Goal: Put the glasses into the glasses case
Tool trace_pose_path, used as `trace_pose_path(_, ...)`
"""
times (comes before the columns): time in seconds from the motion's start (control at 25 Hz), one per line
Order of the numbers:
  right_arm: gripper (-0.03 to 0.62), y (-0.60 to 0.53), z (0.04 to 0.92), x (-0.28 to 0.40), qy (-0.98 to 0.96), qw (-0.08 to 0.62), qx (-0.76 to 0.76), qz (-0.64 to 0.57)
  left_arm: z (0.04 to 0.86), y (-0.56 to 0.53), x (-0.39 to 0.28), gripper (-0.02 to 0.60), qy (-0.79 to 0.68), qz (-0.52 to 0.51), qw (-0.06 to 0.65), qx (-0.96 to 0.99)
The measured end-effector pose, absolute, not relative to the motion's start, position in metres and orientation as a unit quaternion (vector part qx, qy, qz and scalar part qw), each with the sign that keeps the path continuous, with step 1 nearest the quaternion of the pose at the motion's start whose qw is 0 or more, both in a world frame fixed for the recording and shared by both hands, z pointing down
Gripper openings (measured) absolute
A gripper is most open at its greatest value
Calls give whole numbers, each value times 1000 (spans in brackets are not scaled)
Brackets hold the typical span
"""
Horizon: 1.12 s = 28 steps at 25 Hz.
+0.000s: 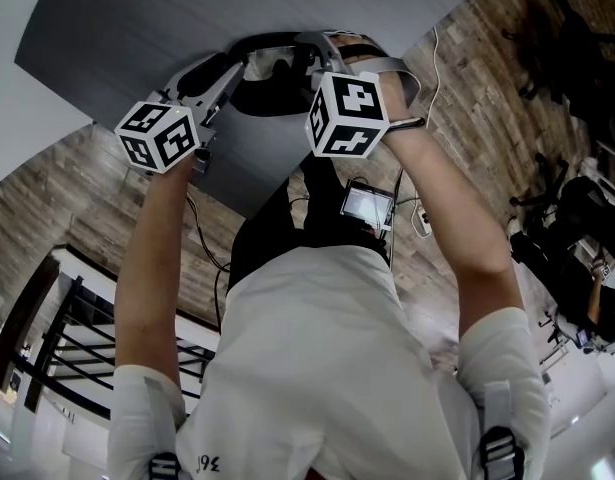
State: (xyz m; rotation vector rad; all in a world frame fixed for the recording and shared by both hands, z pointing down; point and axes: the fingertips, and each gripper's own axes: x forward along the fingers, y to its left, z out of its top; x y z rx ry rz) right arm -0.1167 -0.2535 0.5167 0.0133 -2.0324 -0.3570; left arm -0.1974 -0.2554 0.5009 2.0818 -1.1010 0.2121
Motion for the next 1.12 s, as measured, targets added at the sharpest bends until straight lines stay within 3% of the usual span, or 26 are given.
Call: trace_pose_path(1.12,282,-260,523,-110,-848,509,42,-146,501,-247,-196,166,-430,79,381,814)
